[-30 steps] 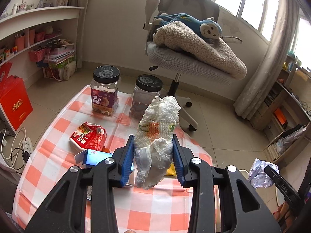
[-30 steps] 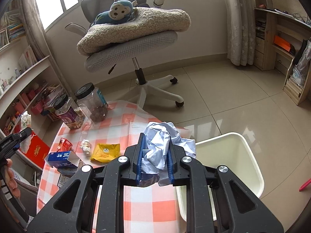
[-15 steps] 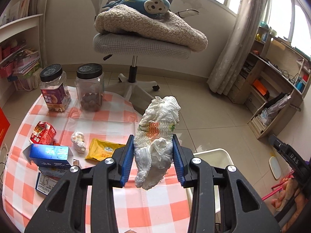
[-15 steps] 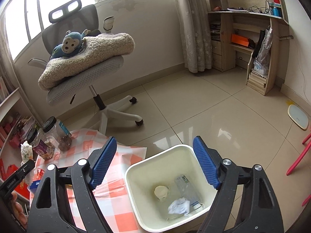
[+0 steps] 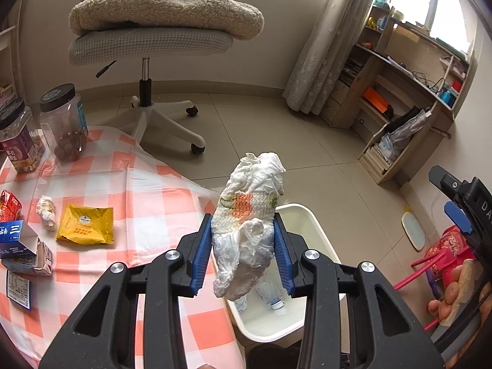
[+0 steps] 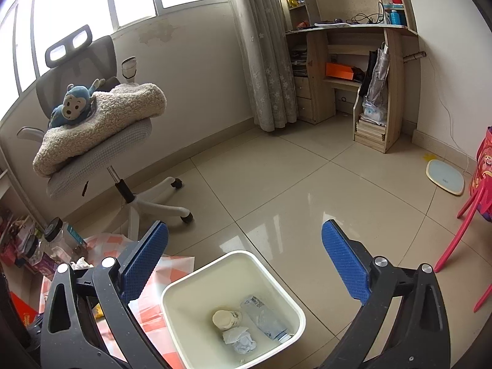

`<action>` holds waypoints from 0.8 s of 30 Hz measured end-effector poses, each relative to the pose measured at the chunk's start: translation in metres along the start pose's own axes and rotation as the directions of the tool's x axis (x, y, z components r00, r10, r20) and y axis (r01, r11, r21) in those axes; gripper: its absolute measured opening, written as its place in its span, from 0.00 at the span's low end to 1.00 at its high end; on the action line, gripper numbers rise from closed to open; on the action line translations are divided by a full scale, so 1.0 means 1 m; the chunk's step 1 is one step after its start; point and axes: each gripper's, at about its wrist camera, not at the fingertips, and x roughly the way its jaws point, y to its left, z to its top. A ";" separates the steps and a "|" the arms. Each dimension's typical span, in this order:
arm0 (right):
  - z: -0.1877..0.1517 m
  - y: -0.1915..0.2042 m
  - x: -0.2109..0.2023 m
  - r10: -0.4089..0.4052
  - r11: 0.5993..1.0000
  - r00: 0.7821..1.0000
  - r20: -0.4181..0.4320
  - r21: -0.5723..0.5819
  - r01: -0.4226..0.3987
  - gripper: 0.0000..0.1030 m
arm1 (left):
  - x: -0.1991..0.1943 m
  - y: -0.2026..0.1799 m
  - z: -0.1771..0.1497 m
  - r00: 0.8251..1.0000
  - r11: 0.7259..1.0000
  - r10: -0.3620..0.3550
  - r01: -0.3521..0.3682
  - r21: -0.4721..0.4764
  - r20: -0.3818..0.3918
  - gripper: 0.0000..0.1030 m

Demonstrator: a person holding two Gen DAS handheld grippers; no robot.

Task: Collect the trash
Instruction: 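Carry the tissue bundle over the bin and open the left gripper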

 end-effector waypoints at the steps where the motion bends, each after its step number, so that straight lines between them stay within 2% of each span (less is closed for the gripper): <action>1: 0.000 -0.002 0.000 -0.006 1.000 1.000 0.004 -0.003 0.006 0.93 | 0.004 -0.004 0.000 1.000 1.000 -0.007 0.007 0.007 -0.004 0.37; 3: 0.001 -0.006 -0.001 -0.016 1.000 1.000 0.010 -0.004 0.016 0.93 | 0.011 -0.013 -0.001 0.999 0.999 -0.030 0.030 0.021 -0.010 0.38; 5: 0.002 -0.010 0.000 -0.026 1.000 1.000 0.011 -0.001 0.026 0.93 | 0.016 -0.019 -0.004 0.999 0.999 -0.040 0.040 0.029 -0.005 0.61; 6: 0.002 -0.012 0.001 -0.030 1.000 1.000 0.009 0.000 0.030 0.93 | 0.016 -0.020 -0.006 0.999 0.999 -0.033 0.032 0.025 0.008 0.77; 9: 0.001 -0.015 0.001 -0.034 0.999 0.999 0.003 0.005 0.034 0.93 | 0.015 -0.022 -0.011 0.999 0.999 -0.033 0.032 0.032 0.002 0.79; 14: 0.000 -0.006 -0.003 -0.034 0.999 0.999 0.024 -0.015 0.035 0.93 | -0.008 -0.015 -0.008 0.995 0.997 0.064 -0.067 0.037 0.082 0.79; 16: -0.002 0.003 -0.005 -0.038 0.998 0.998 0.042 -0.041 0.039 0.93 | -0.020 -0.011 -0.006 0.987 0.994 0.101 -0.106 0.033 0.123 0.84; 21: -0.011 0.030 -0.015 -0.044 0.990 0.994 0.097 -0.131 0.056 0.93 | -0.046 0.003 -0.001 0.954 0.977 0.208 -0.215 0.008 0.215 0.91; 24: -0.017 0.046 -0.020 -0.031 0.983 0.992 0.124 -0.173 0.053 0.93 | -0.056 0.016 -0.002 0.931 0.961 0.270 -0.275 -0.014 0.244 0.93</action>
